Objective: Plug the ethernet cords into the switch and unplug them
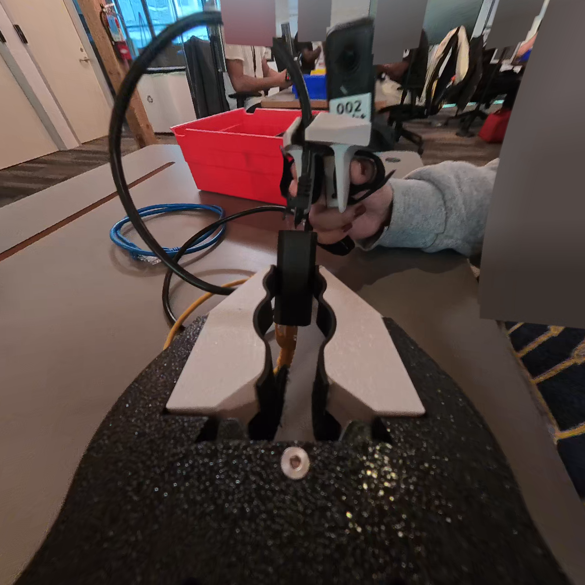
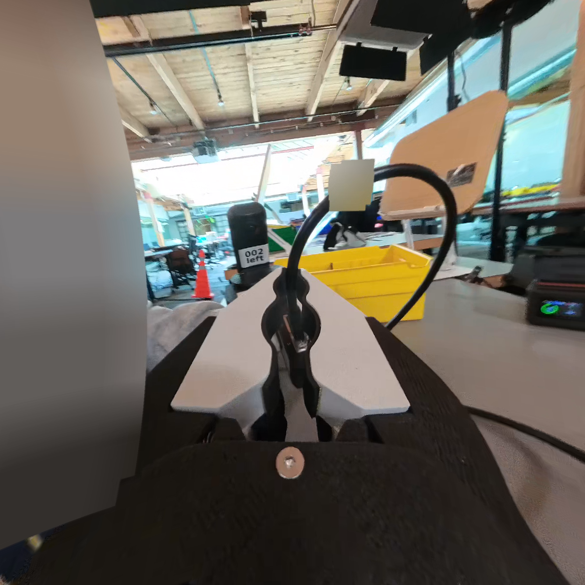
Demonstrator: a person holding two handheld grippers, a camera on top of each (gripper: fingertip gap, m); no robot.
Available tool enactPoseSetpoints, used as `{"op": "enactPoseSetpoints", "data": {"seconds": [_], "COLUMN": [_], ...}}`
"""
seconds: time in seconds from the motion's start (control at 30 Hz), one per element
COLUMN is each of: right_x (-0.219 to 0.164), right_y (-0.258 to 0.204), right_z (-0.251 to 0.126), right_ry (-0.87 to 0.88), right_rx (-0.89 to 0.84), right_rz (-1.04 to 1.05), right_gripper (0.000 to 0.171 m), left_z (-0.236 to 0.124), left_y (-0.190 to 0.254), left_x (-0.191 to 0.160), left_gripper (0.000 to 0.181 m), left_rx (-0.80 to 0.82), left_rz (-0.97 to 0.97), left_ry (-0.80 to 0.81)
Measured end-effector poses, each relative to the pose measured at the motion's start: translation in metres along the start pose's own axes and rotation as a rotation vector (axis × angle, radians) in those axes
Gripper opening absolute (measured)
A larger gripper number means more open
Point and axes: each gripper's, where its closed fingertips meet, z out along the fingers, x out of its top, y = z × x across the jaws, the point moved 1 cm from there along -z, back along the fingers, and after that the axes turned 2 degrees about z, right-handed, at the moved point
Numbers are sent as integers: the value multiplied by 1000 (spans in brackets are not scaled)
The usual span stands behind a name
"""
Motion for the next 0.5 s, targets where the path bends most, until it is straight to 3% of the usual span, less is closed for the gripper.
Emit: {"op": "enactPoseSetpoints", "data": {"seconds": [0.03, 0.17, 0.37, 0.5], "right_x": [-1, -7, -35, -46], "right_y": [1, 2, -3, -7], "right_z": [-1, -7, -13, -19], "right_ry": [-3, -47, -304, -393], "right_rx": [21, 68, 50, 72], "right_rz": [48, 149, -34, -83], "right_gripper": [3, 4, 12, 7], "left_z": [-1, -6, -3, 1], "left_y": [1, 3, 10, 15], "left_x": [1, 6, -6, -12], "left_gripper": [21, 21, 21, 21], "left_rx": [-9, -47, -95, -108], "left_rz": [-11, -46, -19, 22], "left_ry": [18, 74, 6, -38]}}
